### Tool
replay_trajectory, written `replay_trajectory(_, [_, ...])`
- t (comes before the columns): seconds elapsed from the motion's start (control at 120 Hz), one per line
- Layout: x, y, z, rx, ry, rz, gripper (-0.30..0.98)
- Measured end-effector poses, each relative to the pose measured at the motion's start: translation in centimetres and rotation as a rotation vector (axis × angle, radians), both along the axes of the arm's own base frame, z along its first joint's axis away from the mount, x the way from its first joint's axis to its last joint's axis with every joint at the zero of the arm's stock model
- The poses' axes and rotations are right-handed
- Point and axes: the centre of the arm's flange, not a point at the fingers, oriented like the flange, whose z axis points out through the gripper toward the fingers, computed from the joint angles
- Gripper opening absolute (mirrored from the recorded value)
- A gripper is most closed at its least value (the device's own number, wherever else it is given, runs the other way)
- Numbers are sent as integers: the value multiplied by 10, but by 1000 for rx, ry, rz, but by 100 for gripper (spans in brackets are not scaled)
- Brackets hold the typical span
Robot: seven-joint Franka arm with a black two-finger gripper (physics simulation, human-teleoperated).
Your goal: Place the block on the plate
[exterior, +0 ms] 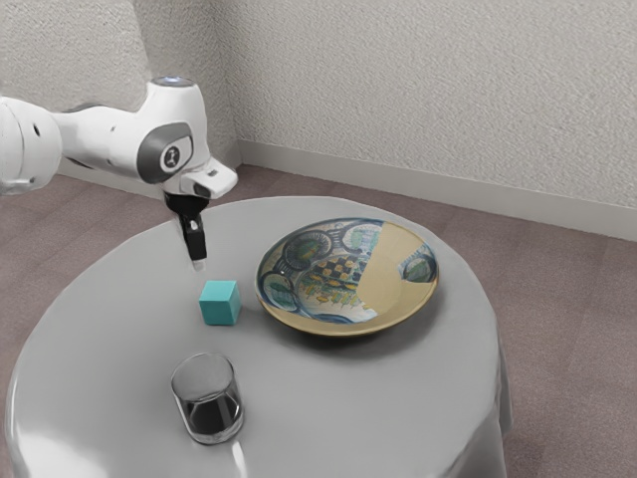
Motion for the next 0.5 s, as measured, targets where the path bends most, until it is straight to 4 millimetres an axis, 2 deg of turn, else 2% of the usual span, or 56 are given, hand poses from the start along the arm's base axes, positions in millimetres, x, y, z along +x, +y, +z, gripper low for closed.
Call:
replay_trajectory(0.1, [7,5,-12,-5,-20,-63,69])
replay_trajectory(0.5, [23,4,-67,-28,7,-217,69])
